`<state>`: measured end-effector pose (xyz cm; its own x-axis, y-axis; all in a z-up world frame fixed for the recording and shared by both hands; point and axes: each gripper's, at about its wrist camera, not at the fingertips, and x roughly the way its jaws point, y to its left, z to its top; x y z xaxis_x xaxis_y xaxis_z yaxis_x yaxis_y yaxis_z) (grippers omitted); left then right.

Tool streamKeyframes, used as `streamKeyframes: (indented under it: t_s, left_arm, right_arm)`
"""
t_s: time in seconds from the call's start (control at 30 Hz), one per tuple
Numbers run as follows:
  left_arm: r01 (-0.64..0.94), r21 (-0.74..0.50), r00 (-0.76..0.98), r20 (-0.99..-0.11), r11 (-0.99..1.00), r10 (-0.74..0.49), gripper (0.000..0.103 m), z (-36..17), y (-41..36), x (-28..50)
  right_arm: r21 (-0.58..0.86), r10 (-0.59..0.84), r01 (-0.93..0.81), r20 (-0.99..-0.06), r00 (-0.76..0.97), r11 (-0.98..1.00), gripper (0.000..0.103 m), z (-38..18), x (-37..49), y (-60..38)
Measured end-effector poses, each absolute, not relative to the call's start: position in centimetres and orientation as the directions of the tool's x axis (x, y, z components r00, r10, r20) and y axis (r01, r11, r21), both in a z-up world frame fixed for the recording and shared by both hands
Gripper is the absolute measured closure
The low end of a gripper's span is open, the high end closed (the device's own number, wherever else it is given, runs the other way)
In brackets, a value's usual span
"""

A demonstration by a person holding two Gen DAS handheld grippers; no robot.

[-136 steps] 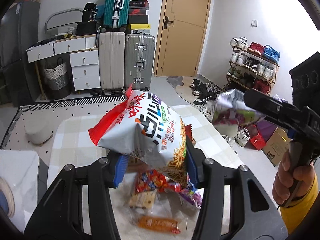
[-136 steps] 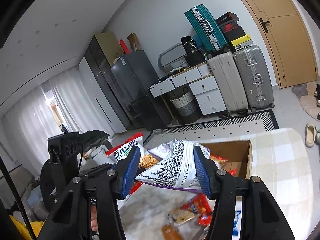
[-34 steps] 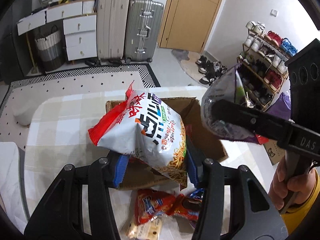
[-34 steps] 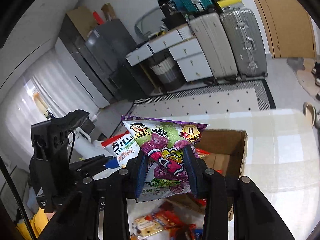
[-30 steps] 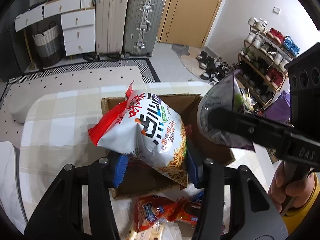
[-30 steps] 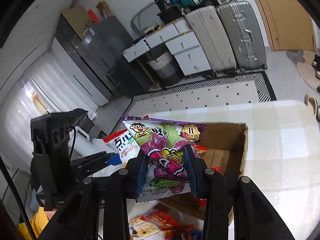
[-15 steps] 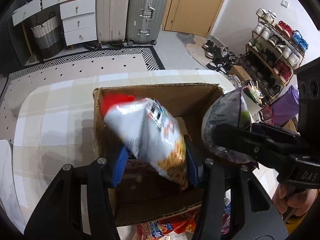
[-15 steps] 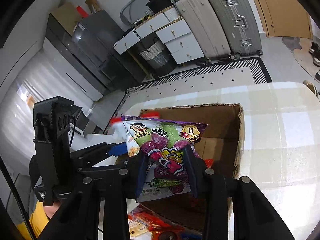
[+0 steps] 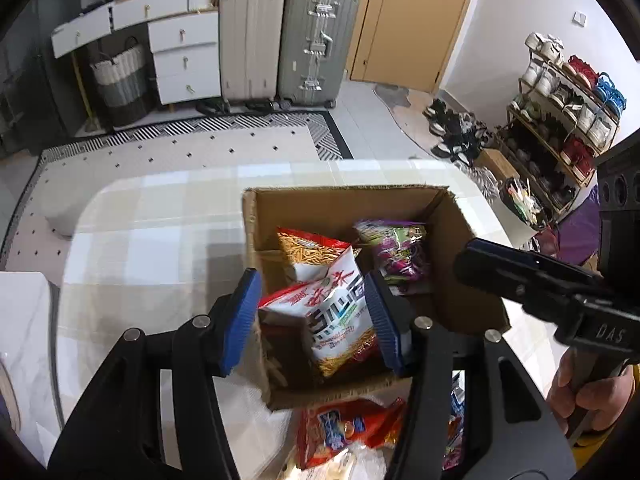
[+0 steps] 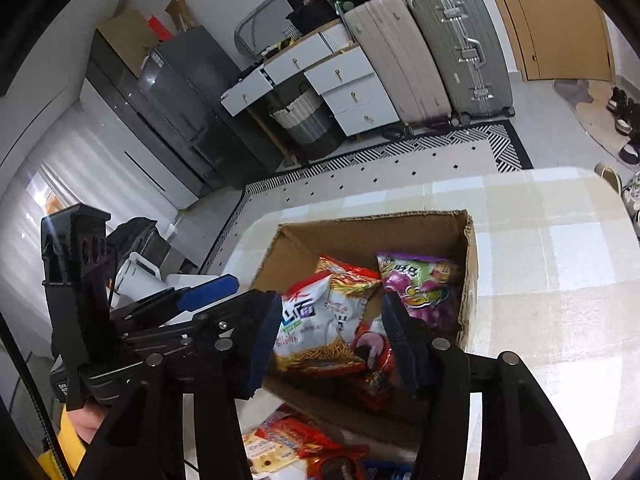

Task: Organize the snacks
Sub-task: 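Lower the purple pack and white chip bag into the box with both grippers, then open both grippers over the box and pull both tools back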

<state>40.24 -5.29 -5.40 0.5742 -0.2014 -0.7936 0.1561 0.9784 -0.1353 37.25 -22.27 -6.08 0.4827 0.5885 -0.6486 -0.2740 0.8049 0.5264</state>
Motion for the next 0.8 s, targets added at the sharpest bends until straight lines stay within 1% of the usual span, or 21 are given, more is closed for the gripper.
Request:
streamKeyframes:
  t_s: [0.07,0.17,0.23,0.3,0.33,0.37,0.4,0.5,0.57,0.6,0.67,0.8]
  left_arm:
    - [0.142,-0.125,0.598,-0.779,0.982,-0.185,0.049,-4.2,-5.0,38.5]
    - [0.117,-0.113,0.649,-0.743,0.987,-0.161,0.038,-2.1,-4.2,35.1]
    - [0.112,-0.109,0.681,-0.716,0.988,-0.156,0.035,-0.7,-4.0,32.8]
    - [0.106,-0.118,0.716,-0.68,0.987,-0.158,0.034,0.8,-3.7,29.8]
    - [0.103,-0.127,0.731,-0.663,0.987,-0.162,0.034,1.5,-3.4,28.1]
    - [0.103,-0.134,0.745,-0.647,0.986,-0.166,0.03,2.0,-3.3,26.8]
    - [0.099,-0.136,0.755,-0.635,0.986,-0.164,0.026,2.4,-3.1,25.6]
    - [0.086,-0.116,0.804,-0.579,0.99,-0.138,0.024,4.3,-2.6,21.0]
    - [0.089,-0.09,0.826,-0.55,0.992,-0.124,0.023,5.5,-2.7,18.2]
    - [0.087,-0.086,0.834,-0.539,0.992,-0.12,0.022,6.0,-2.6,17.0]
    - [0.084,-0.093,0.847,-0.518,0.992,-0.12,0.02,6.9,-2.6,14.4]
    - [0.092,-0.106,0.858,-0.495,0.99,-0.133,0.019,8.1,-2.2,9.9]
  right_arm:
    - [0.538,0.599,-0.28,-0.627,0.498,0.795,0.05,-4.9,36.3,-22.5]
    - [0.524,0.597,-0.302,-0.604,0.528,0.796,0.05,-2.7,34.1,-22.5]
    - [0.499,0.591,-0.328,-0.583,0.557,0.802,0.049,-1.1,32.2,-22.5]
    - [0.476,0.586,-0.353,-0.555,0.59,0.806,0.043,0.6,29.8,-22.4]
    - [0.467,0.585,-0.364,-0.539,0.606,0.806,0.037,1.3,28.7,-22.4]
    - [0.458,0.585,-0.375,-0.519,0.623,0.806,0.034,2.1,27.4,-22.4]
    - [0.445,0.585,-0.39,-0.495,0.643,0.806,0.034,3.0,25.9,-22.4]
    - [0.415,0.589,-0.428,-0.442,0.676,0.803,0.032,5.2,22.0,-22.4]
    - [0.394,0.588,-0.446,-0.404,0.701,0.803,0.02,6.3,19.4,-22.5]
    - [0.381,0.584,-0.454,-0.386,0.714,0.806,0.018,6.8,18.1,-22.5]
    - [0.347,0.57,-0.464,-0.341,0.747,0.815,0.008,7.8,15.3,-22.7]
    - [0.321,0.562,-0.474,-0.292,0.774,0.82,0.003,8.7,10.9,-22.6]
